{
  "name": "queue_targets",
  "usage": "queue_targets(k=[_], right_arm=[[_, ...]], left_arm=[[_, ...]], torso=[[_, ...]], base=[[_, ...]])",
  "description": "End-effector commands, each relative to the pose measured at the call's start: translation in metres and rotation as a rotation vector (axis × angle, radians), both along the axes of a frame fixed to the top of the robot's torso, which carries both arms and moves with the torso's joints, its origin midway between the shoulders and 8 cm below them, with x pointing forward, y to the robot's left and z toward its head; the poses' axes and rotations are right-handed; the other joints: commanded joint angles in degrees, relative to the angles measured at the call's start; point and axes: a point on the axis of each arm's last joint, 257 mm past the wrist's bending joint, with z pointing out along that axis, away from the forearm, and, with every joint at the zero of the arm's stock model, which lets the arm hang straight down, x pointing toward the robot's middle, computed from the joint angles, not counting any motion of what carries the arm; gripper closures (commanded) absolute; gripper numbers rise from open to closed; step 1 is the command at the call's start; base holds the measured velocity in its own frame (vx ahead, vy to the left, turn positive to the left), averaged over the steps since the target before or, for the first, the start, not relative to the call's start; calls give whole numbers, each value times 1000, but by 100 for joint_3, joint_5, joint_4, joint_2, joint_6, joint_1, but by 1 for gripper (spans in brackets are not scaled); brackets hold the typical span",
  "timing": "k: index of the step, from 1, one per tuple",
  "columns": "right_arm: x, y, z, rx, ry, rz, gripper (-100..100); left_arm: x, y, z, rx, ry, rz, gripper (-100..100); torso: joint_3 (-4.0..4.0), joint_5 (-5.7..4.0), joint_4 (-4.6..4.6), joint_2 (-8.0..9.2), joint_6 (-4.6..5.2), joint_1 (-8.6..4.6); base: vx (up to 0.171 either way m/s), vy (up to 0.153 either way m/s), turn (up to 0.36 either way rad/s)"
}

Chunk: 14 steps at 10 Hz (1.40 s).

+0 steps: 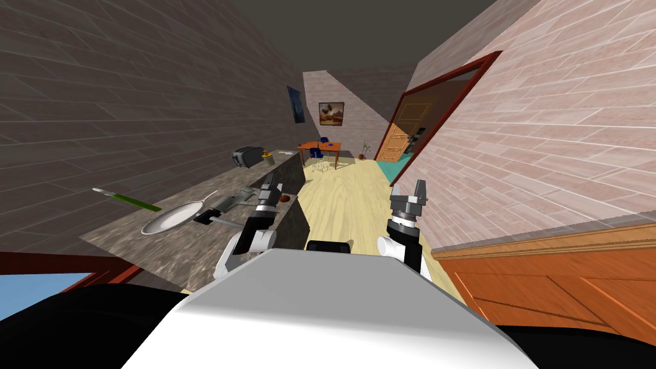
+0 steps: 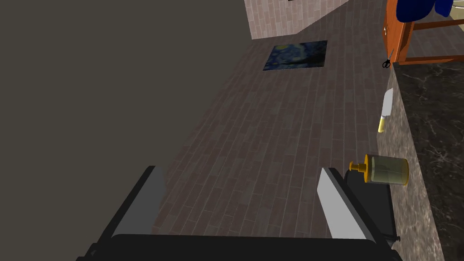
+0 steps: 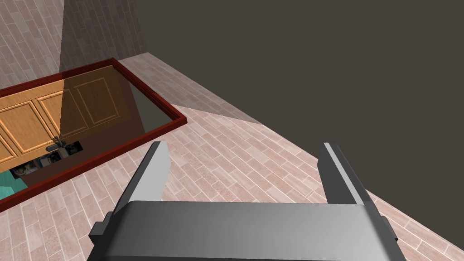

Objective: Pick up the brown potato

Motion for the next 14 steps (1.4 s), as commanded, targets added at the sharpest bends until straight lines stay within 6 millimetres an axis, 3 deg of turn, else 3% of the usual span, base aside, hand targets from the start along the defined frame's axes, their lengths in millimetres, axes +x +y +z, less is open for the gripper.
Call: queue_targets(k=[1, 14], right_arm=[[0, 0, 0, 0, 0, 0, 0], [0, 0, 0, 0, 0, 0, 0]], left_arm=[[2, 4, -8, 0, 40, 10, -100], [5, 58, -78, -18, 361, 95, -100]], torso=[[0, 0, 0, 0, 0, 0], [-4, -1, -2, -6, -1, -4]], base=[[4, 15, -10], [14, 11, -9]])
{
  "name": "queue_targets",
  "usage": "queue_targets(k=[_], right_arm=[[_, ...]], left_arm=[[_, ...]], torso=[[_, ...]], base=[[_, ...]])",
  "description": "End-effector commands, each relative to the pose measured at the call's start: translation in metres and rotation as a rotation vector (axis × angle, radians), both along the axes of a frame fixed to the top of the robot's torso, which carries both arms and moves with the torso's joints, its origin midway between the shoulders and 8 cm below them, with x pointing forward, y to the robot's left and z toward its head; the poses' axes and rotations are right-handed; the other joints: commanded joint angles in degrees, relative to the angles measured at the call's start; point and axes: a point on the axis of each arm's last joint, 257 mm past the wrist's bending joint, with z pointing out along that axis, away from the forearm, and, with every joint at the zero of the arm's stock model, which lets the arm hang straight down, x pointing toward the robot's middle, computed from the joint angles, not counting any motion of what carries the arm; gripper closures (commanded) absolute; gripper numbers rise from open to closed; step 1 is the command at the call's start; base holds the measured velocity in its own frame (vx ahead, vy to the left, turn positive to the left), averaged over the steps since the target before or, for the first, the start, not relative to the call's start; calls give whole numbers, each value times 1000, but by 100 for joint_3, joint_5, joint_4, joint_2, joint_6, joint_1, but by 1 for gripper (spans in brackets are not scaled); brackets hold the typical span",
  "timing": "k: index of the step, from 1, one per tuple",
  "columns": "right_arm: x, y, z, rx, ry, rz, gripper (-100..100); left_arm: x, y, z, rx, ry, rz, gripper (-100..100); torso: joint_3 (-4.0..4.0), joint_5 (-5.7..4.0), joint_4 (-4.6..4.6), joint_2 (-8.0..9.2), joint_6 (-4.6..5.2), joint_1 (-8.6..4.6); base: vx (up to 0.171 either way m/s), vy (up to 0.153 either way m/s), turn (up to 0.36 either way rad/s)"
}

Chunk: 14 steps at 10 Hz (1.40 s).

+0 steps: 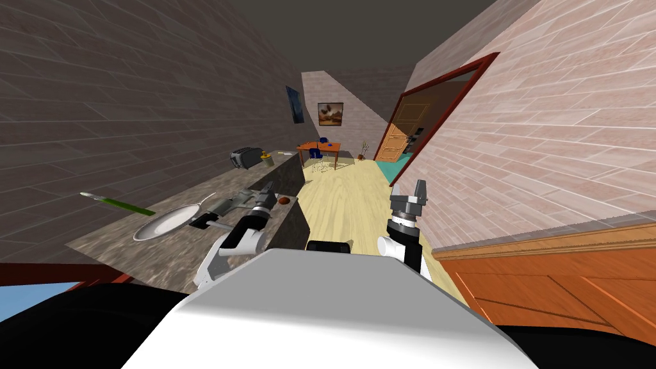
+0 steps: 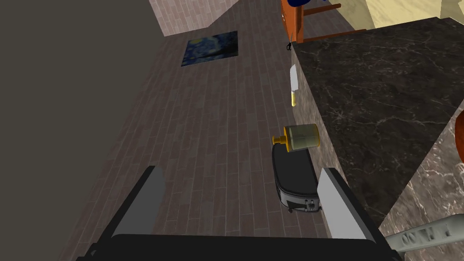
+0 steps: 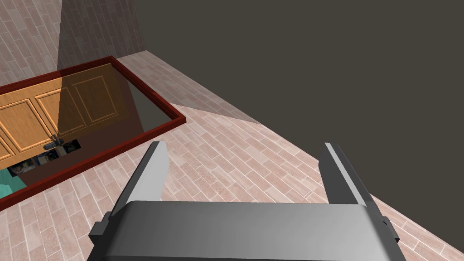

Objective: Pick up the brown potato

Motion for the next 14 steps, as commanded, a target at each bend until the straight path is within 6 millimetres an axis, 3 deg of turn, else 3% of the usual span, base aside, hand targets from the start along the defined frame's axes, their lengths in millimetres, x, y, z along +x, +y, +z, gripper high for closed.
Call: queue_targets(k=[1, 14], right_arm=[[0, 0, 0, 0, 0, 0, 0], [0, 0, 0, 0, 0, 0, 0]], left_arm=[[-1, 6, -8, -5, 38, 10, -100], [-28, 43, -93, -98, 385, 88, -100]], torso=[[0, 0, 0, 0, 0, 0], [-3, -1, -1, -5, 0, -4]], base=[[22, 8, -4], [34, 8, 1]])
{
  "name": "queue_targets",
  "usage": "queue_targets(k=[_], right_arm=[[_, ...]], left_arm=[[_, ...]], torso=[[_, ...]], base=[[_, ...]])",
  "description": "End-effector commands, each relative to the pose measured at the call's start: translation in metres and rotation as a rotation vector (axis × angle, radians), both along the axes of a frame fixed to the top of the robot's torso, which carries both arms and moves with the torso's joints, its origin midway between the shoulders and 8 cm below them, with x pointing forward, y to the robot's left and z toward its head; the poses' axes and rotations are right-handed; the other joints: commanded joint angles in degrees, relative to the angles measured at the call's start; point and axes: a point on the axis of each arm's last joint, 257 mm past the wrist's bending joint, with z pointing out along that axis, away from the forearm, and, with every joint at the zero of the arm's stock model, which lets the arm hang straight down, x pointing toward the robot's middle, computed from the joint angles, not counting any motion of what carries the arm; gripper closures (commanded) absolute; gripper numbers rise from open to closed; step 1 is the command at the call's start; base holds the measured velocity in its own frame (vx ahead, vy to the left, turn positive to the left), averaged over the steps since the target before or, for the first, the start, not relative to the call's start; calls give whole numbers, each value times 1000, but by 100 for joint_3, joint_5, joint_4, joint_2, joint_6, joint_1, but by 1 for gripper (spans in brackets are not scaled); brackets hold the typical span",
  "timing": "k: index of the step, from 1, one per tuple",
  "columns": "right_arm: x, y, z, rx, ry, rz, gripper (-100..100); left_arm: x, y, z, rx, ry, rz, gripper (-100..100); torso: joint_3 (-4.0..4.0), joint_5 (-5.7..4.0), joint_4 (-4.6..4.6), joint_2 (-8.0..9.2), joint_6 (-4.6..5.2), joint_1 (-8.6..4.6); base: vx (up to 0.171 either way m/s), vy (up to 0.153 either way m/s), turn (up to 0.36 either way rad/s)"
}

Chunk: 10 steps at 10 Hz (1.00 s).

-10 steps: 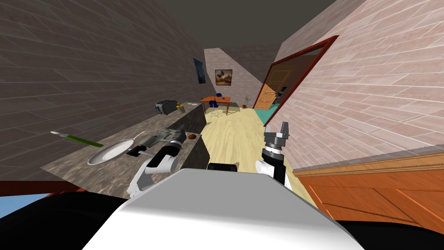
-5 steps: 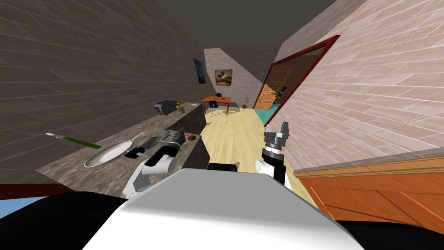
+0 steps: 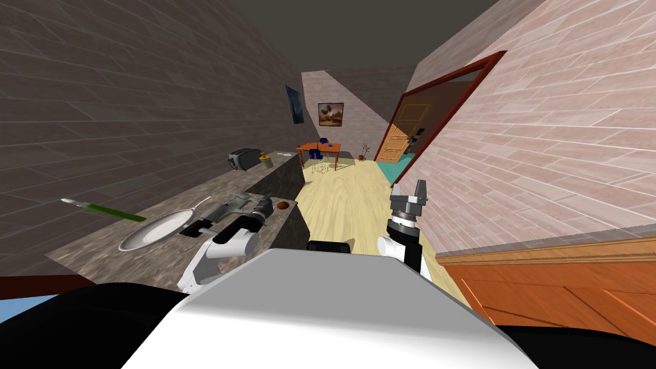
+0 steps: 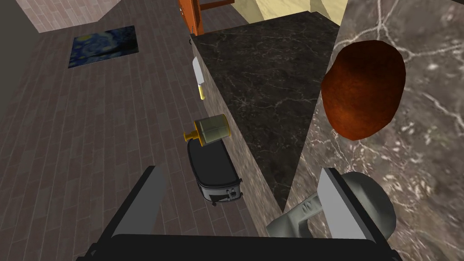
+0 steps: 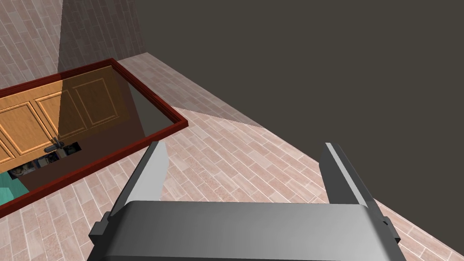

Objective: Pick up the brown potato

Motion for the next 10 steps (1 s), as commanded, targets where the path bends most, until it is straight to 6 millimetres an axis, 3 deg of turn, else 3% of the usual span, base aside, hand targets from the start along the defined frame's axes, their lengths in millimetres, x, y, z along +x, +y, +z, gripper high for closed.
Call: queue_targets(k=[1, 10], right_arm=[[0, 0, 0, 0, 0, 0, 0], [0, 0, 0, 0, 0, 0, 0]], left_arm=[[-4, 2, -8, -10, 32, 6, -100], [-37, 7, -64, -111, 264, 38, -100]], torso=[[0, 0, 0, 0, 0, 0], [-4, 0, -1, -6, 0, -1]], base=[[40, 5, 3], [52, 5, 10]])
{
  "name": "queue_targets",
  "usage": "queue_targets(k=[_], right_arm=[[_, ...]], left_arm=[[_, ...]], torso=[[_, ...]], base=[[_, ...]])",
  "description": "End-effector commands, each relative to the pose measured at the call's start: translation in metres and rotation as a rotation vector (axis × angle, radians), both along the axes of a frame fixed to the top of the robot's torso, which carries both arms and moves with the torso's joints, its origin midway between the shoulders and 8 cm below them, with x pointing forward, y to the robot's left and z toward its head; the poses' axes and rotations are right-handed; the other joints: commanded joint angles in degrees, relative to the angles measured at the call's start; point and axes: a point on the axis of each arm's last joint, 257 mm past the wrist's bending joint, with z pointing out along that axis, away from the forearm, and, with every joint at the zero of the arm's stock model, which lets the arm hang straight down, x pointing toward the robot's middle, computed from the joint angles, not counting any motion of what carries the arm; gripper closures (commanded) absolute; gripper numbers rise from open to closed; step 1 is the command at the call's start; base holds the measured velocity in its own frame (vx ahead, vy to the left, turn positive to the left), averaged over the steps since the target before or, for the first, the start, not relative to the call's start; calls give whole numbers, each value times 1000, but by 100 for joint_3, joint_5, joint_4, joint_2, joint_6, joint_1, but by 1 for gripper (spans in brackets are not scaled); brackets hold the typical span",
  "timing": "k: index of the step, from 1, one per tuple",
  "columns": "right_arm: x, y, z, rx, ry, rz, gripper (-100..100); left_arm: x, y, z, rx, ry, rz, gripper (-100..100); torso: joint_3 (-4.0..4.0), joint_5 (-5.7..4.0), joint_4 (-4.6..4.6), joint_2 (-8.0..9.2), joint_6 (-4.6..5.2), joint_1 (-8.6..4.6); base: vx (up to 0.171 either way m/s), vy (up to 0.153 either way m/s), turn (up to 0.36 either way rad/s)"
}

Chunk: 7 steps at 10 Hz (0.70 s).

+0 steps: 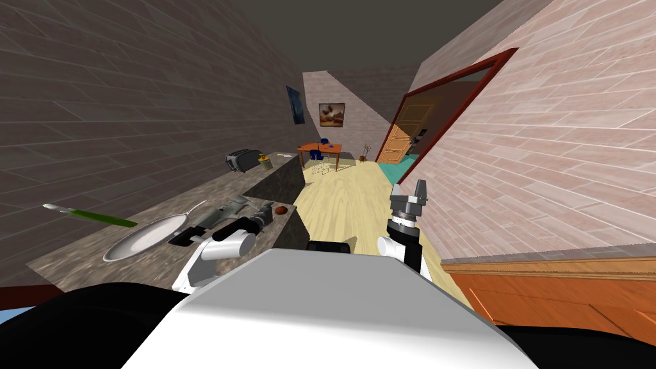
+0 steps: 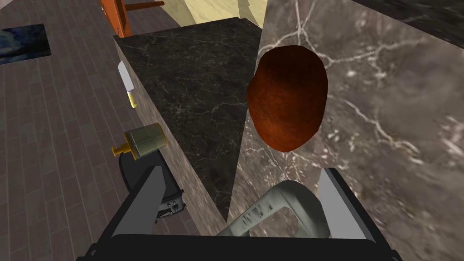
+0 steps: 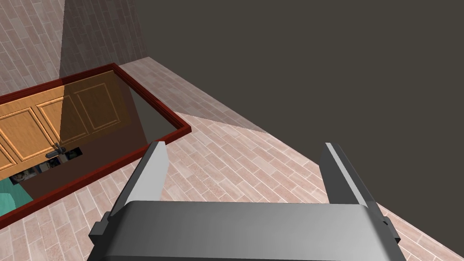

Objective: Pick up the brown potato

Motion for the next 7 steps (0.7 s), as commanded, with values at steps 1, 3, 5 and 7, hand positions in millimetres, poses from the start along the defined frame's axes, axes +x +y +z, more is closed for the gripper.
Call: queue_targets(k=[1, 3, 5, 7], right_arm=[[0, 0, 0, 0, 0, 0, 0], [0, 0, 0, 0, 0, 0, 0], [0, 0, 0, 0, 0, 0, 0], [0, 0, 0, 0, 0, 0, 0]], left_arm=[[-3, 0, -6, -10, 26, 2, -100], [-12, -1, -18, -35, 83, 1, -100], [-19, -3, -27, -50, 129, -4, -100], [-26, -4, -34, -60, 168, -11, -100]], torso=[[0, 0, 0, 0, 0, 0], [5, 0, 2, 10, 0, 1], [1, 1, 1, 2, 0, 4], [1, 1, 0, 2, 1, 2]], base=[[53, 0, 9], [49, 3, 13], [76, 12, 20], [65, -1, 20]])
